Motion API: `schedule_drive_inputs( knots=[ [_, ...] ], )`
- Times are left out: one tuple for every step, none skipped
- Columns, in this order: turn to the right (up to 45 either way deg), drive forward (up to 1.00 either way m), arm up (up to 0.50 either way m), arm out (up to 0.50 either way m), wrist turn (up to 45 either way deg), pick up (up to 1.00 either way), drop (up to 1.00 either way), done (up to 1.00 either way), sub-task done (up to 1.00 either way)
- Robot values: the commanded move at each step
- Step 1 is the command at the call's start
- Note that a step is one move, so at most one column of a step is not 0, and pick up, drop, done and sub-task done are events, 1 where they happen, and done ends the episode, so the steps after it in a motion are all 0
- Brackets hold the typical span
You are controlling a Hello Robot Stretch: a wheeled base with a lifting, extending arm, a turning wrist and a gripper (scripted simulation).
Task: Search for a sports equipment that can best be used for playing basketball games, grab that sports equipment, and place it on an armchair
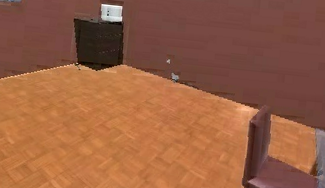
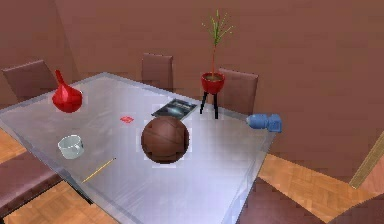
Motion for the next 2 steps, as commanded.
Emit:
schedule_drive_inputs(
  knots=[
    [0.0,0.0,0.5,0.0,0.0,0.0,0.0,0.0,0.0],
    [0.0,0.0,0.38,0.0,0.0,0.0,0.0,0.0,0.0]
  ],
)
